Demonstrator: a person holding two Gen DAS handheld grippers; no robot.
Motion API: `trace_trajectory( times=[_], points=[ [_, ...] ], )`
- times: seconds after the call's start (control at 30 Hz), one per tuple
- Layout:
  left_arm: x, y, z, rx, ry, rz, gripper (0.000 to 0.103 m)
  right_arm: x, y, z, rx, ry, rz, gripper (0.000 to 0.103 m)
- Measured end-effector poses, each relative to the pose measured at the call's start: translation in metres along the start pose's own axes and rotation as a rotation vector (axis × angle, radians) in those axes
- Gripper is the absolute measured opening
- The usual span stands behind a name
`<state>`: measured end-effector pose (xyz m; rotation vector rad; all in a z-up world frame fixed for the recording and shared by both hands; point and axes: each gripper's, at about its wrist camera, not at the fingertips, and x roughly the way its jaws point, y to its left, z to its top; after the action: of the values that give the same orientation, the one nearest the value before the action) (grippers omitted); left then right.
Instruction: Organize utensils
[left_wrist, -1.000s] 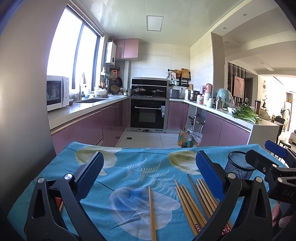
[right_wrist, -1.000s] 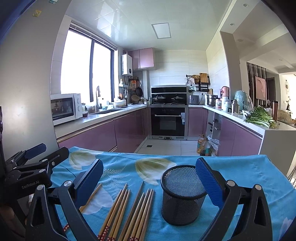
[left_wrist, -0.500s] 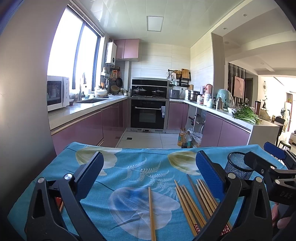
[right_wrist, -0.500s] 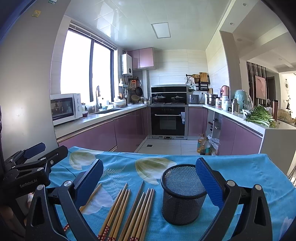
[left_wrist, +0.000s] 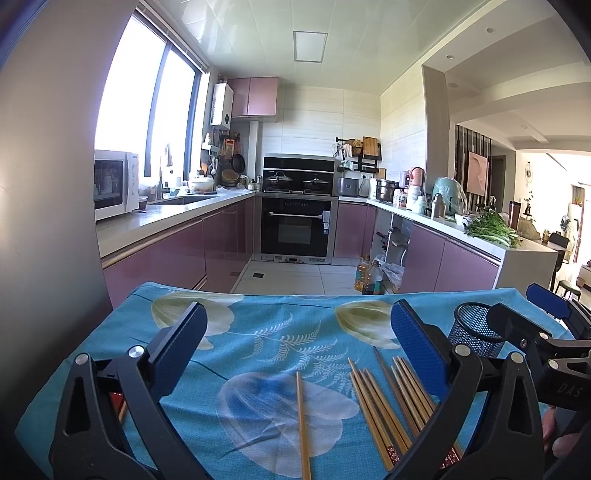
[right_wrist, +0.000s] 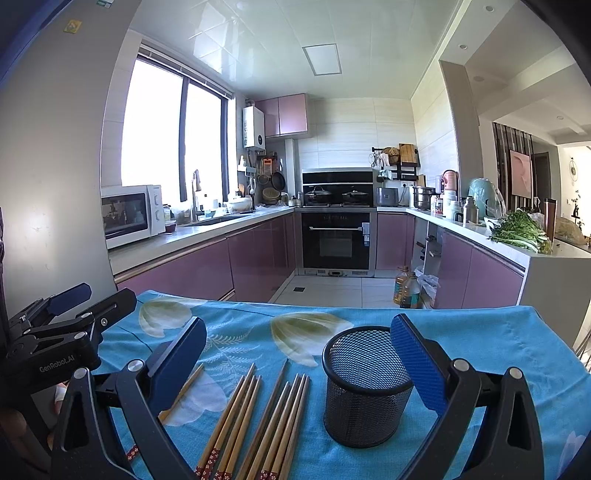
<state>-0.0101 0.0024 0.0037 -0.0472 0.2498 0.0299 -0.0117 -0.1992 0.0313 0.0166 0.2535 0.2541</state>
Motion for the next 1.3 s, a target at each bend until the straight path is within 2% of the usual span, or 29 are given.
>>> trace_trajectory(
  times=[1.3],
  points=[
    [-0.0009,0.0028,-0.0002,-0.011,0.015,-0.004,0.098,0.0008,0.0023,-0.0014,-0.004,0.01,0.009,0.097]
  ],
)
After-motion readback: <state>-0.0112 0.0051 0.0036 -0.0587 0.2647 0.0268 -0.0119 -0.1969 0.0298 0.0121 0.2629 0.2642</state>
